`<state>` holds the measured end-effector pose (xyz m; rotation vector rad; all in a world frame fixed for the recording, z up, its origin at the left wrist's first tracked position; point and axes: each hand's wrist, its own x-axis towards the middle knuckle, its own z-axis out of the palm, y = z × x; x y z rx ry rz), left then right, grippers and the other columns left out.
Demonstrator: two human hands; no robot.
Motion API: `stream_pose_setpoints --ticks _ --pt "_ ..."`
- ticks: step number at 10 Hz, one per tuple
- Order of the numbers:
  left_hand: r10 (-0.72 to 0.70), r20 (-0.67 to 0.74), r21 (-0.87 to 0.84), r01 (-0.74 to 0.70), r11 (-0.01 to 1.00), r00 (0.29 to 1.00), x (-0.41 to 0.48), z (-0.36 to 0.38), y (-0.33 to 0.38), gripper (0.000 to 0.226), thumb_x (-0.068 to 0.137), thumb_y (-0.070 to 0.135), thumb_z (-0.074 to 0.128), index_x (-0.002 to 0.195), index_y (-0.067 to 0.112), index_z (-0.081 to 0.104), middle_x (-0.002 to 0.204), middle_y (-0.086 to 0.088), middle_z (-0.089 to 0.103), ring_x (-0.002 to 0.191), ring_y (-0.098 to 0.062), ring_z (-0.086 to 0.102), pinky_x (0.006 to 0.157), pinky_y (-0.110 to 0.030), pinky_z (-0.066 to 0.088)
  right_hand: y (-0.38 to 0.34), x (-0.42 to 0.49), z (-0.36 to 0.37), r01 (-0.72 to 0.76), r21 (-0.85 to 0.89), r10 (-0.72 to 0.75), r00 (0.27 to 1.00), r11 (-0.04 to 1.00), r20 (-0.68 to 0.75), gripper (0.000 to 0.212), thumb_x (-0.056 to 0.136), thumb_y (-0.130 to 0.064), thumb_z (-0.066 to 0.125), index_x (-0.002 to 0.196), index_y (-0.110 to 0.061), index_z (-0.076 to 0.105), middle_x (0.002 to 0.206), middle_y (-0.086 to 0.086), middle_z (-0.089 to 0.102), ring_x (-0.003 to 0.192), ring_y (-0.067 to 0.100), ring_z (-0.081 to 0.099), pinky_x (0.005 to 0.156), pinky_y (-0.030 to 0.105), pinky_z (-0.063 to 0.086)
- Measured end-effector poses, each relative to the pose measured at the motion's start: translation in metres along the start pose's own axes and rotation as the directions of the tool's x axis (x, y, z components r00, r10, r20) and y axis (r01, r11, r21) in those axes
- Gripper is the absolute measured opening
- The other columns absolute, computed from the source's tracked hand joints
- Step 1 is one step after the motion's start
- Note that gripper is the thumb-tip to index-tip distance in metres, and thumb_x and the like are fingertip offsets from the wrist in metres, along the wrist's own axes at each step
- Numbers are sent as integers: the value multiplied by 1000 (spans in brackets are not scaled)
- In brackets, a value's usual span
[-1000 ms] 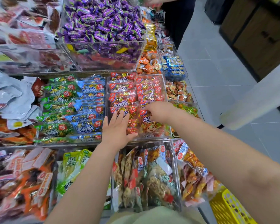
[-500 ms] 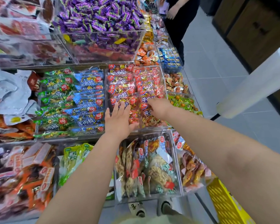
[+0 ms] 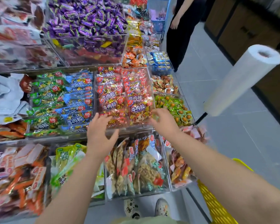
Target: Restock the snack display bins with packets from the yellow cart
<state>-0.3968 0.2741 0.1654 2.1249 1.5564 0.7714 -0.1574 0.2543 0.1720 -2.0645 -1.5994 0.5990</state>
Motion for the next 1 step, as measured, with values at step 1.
stream_pose_setpoints --ticks 1 --pt "-117 4 -37 117 993 993 -74 -4 -5 32 83 5 70 115 2 66 122 -17 63 126 -36 49 109 -49 33 14 -39 -31 -63 192 85 991 979 -108 13 88 -21 59 100 -22 64 92 -11 61 86 5 56 81 25 49"
